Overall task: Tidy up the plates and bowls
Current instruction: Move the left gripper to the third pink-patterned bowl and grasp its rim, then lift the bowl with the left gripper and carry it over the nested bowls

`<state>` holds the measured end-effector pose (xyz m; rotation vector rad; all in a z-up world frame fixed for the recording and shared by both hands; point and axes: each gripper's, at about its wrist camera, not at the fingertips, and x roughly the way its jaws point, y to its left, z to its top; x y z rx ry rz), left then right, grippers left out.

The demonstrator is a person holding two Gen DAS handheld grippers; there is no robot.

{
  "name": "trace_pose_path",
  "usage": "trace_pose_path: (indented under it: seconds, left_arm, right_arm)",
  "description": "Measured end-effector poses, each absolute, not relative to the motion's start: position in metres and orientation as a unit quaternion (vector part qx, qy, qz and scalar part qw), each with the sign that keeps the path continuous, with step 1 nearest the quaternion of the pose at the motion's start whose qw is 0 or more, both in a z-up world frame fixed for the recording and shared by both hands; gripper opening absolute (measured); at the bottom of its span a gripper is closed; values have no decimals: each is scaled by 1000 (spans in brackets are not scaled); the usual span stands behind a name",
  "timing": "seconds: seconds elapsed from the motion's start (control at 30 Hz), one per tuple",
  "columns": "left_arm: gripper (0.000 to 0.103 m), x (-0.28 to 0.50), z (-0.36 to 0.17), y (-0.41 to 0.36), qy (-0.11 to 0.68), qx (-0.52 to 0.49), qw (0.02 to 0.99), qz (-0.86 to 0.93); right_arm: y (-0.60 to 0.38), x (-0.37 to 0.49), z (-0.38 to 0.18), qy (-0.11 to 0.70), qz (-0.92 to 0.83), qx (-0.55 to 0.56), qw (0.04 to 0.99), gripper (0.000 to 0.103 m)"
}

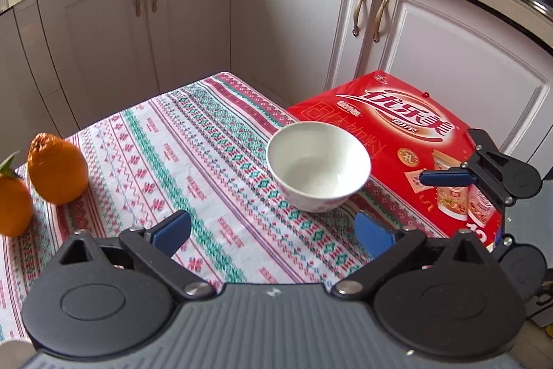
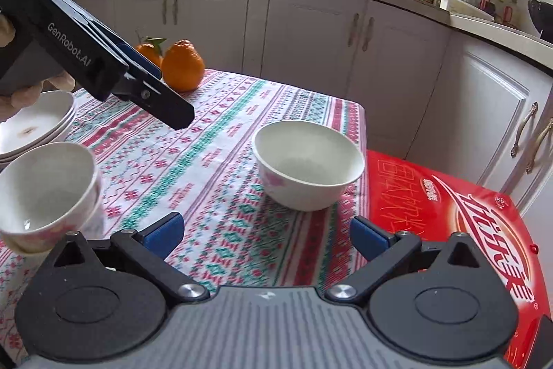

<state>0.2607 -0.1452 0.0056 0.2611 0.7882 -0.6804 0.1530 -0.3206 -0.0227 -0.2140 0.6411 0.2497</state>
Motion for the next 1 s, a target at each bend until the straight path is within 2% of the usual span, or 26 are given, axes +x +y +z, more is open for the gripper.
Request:
trace_pose_path:
  seconds: [0.47,0.63,0.73,0.8,0.87,1.0]
  left_arm:
    - [100,308,-20,-202,387,171,835,-352]
    - [93,321,-31,-219,396,174,822,-369]
    - [80,327,-36,-227,403,176,816,-374]
    - [78,331,-39,-230,406,175,814,-376]
    - [72,334,-41,-232,410,173,813,-376]
    - [70,339,-44,-234,417,171,809,-378]
  right_arm:
    - [-348,205,-36,306,137,-87,938,103]
    - [-350,219,-42,307,152,-85,936,103]
    - [-350,224,-43,305,157,-92,935,101]
    - [-350,226,-44,305,162,-91,934,101]
    - [-351,229,-44,306,164,-91,934,98]
    - [-352,231,-46,306,166,-95,933,95]
